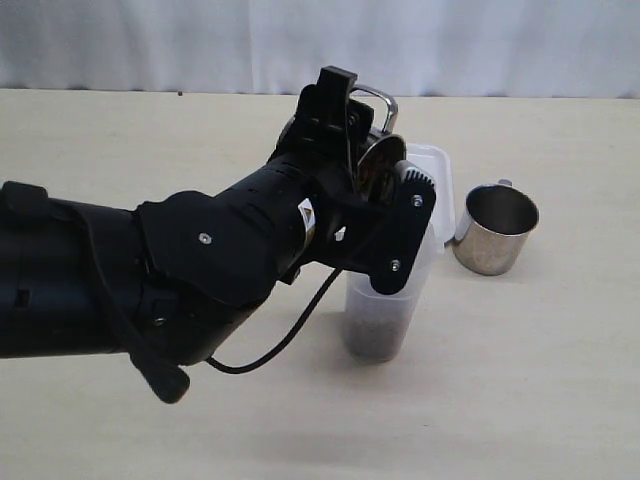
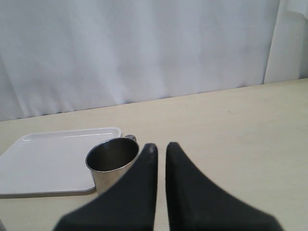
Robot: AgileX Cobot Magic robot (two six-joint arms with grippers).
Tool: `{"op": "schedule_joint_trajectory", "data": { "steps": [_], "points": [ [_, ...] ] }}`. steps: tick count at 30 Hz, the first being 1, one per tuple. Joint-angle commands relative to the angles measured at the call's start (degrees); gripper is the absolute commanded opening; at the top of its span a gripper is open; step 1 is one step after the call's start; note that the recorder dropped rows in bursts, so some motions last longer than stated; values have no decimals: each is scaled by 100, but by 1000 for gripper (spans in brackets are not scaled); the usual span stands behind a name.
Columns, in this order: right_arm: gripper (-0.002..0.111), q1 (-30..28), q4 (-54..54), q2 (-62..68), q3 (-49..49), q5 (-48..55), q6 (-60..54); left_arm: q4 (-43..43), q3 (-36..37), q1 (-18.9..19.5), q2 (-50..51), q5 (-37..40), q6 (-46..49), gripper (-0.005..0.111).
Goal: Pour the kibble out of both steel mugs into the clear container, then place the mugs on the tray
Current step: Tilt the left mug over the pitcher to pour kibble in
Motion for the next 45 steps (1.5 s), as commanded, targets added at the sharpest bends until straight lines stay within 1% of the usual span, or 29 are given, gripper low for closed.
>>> {"op": "schedule_joint_trajectory", "data": {
  "steps": [1,18,21,26,29,34,39,45],
  "points": [
    [5,-29,12,-25,23,15,-40,109,-76,-33,-27,146,291,0],
    [5,-29,12,-25,23,15,-40,109,-178,-33,-27,125,1044,0],
    [5,-29,12,-25,23,15,-40,109,-178,-33,-27,163,1293,0],
    [5,-29,12,-25,23,15,-40,109,-178,-33,-27,163,1293,0],
    [5,-29,12,-25,23,15,-40,109,-178,-133,-27,216,1329,0],
    [5,-29,12,-25,23,15,-40,109,-178,-167,-27,292,1523,0],
    [5,-29,12,-25,23,15,-40,109,-178,-167,-27,292,2056,0],
    [5,-29,12,-25,23,15,-40,109,-178,-167,-27,224,2068,0]
  ]
}}
